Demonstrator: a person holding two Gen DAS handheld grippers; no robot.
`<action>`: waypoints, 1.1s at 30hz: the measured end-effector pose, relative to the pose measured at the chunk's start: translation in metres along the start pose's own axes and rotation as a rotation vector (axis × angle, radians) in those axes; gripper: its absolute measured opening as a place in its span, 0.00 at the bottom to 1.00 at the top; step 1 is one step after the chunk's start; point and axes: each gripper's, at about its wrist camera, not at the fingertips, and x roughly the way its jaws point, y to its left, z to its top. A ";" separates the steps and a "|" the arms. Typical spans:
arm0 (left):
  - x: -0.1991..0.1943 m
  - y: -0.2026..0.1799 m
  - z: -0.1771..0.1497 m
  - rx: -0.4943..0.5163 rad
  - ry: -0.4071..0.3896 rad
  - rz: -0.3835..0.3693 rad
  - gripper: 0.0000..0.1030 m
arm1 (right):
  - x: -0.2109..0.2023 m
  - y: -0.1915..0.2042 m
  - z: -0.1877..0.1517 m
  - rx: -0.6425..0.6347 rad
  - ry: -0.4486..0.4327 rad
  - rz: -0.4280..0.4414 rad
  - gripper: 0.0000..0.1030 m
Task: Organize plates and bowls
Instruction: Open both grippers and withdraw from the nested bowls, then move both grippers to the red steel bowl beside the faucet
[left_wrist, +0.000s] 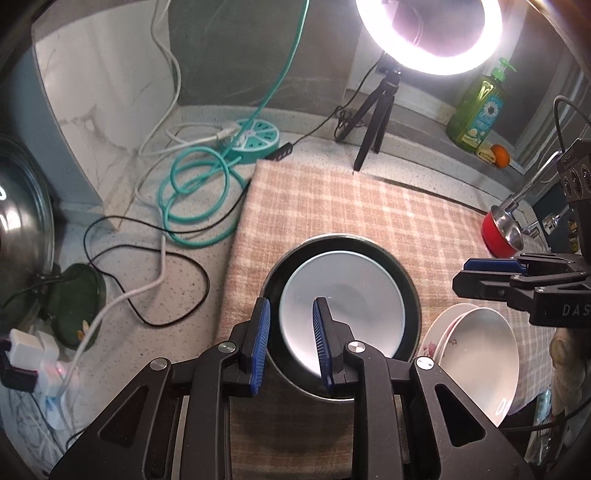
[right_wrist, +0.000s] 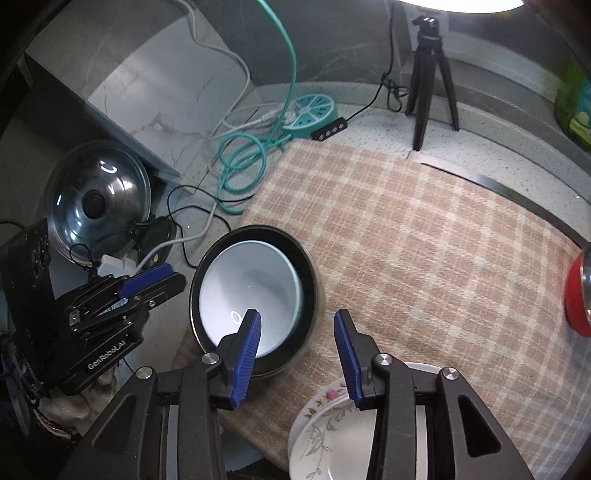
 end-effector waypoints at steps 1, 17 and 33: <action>-0.003 -0.002 0.001 0.004 -0.008 -0.005 0.22 | -0.004 -0.002 -0.001 -0.001 -0.011 -0.008 0.37; -0.019 -0.043 0.006 0.065 -0.034 -0.156 0.28 | -0.075 -0.064 -0.040 0.131 -0.235 -0.072 0.37; -0.023 -0.139 0.002 0.083 -0.018 -0.222 0.28 | -0.141 -0.197 -0.105 0.326 -0.347 -0.201 0.43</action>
